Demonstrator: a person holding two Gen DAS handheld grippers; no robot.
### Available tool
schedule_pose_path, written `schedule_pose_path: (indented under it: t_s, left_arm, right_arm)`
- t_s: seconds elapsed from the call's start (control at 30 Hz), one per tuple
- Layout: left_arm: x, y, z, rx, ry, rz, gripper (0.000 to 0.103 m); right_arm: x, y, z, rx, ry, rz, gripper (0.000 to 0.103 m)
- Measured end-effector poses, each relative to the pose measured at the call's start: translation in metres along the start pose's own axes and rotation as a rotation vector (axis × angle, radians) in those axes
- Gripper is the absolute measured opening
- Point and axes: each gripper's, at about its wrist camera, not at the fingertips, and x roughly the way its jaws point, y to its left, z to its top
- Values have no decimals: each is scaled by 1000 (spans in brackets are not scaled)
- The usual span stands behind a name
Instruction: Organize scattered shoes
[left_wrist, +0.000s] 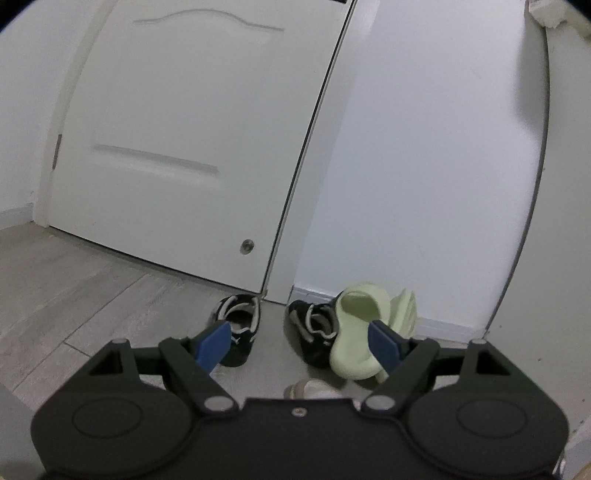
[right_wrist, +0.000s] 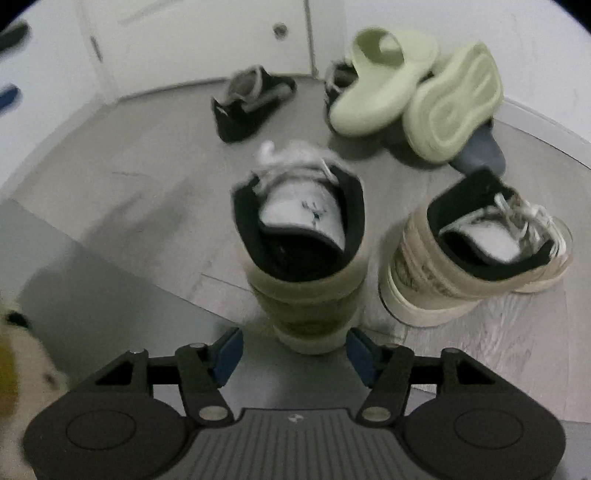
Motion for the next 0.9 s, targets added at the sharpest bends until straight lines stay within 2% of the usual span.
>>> schedule_pose_path:
  t_s: [0.07, 0.23, 0.33, 0.43, 0.53, 0.6, 0.67, 0.7, 0.73, 0.9]
  left_arm:
    - [2, 0, -1, 6, -1, 1, 82]
    - [1, 3, 0, -6, -14, -3, 82]
    - [-2, 11, 1, -22, -26, 23, 82]
    - [-6, 21, 4, -64, -48, 35, 82]
    - [-5, 29, 6, -131, -55, 33, 82]
    - [-4, 33, 7, -163, -58, 30, 82]
    - [-3, 34, 6, -165, -55, 42, 82]
    - [-5, 34, 6, -158, -56, 48, 82]
    - [-8, 33, 5, -152, -58, 54, 82]
    - [-7, 40, 3, -165, -57, 108, 82]
  right_arm:
    - [5, 6, 2, -20, -9, -16, 51]
    - [15, 40, 2, -134, -60, 104, 46]
    - [15, 71, -2, -222, -129, 122, 46]
    - [4, 73, -6, -228, -146, 121, 45]
    - [-10, 54, -10, -150, -158, 91, 46]
    - [-1, 46, -7, -126, -135, 48, 46]
    - [7, 38, -4, -103, -113, 8, 36]
    - [7, 39, -5, -112, -109, 15, 24]
    - [11, 42, -4, -128, -101, 29, 19]
    - [28, 77, 4, -215, -114, 26, 15]
